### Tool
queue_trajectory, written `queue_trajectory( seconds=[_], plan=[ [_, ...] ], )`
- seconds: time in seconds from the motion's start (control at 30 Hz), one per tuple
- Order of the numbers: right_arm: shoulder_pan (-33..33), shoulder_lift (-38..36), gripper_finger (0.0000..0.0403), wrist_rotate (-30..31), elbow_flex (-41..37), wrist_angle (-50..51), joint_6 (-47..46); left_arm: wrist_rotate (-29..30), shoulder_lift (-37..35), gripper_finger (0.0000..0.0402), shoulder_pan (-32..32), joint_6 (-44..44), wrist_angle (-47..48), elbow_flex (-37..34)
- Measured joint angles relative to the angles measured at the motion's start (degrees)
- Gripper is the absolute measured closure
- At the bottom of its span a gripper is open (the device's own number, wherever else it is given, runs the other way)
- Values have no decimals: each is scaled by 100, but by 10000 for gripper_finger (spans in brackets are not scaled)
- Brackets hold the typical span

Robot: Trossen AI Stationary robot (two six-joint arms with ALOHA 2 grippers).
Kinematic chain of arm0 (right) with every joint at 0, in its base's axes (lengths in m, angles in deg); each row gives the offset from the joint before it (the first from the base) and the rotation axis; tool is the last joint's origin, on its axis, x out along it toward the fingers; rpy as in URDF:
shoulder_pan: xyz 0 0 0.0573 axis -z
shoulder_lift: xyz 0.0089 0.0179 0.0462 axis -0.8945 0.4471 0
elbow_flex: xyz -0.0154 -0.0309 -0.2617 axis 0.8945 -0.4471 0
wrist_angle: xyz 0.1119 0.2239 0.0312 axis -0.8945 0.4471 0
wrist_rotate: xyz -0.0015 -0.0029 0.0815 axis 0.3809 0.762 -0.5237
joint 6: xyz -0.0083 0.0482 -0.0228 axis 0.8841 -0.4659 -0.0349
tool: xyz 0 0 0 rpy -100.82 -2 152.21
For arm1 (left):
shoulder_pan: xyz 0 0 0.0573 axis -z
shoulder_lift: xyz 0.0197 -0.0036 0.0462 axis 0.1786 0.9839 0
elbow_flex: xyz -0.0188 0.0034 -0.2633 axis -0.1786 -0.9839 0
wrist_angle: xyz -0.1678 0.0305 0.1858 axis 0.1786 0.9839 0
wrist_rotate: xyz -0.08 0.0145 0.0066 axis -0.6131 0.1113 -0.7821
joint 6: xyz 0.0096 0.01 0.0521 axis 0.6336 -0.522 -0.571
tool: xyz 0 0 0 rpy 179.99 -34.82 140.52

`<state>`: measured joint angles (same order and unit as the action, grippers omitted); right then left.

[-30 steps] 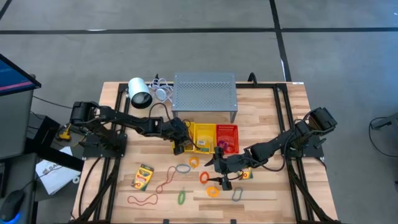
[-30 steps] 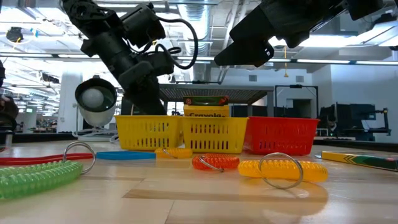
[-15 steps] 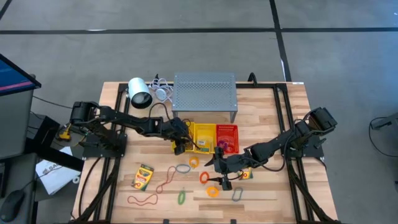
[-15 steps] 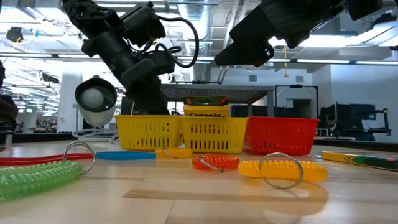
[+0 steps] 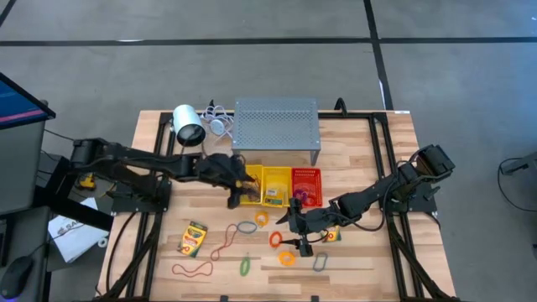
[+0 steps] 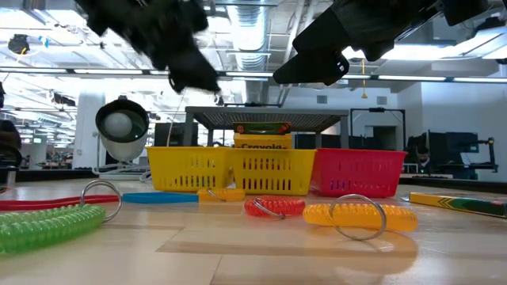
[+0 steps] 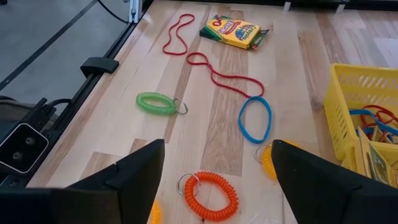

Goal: Pick & Place Office Desk Supplies
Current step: Put the yellow spring keychain into the red basket

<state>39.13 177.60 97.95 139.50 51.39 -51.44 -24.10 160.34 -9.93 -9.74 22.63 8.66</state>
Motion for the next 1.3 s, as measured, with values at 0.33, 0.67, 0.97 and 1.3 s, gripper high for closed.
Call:
queue_trajectory(
  seconds=[0.33,0.67,0.97,1.3],
  plan=[
    [-4,0,112,0,0,-46,-2,194,-761,231,1343,324,12,-2],
    [-153,0,112,-361,4,-1255,-4,674,-270,231,2494,389,-897,-2],
    [-867,143,112,432,1453,1905,-910,699,282,231,2780,389,-1125,-2],
    [-1129,1475,112,-111,2533,3110,-1939,697,846,231,3031,389,-1736,-2]
  ],
)
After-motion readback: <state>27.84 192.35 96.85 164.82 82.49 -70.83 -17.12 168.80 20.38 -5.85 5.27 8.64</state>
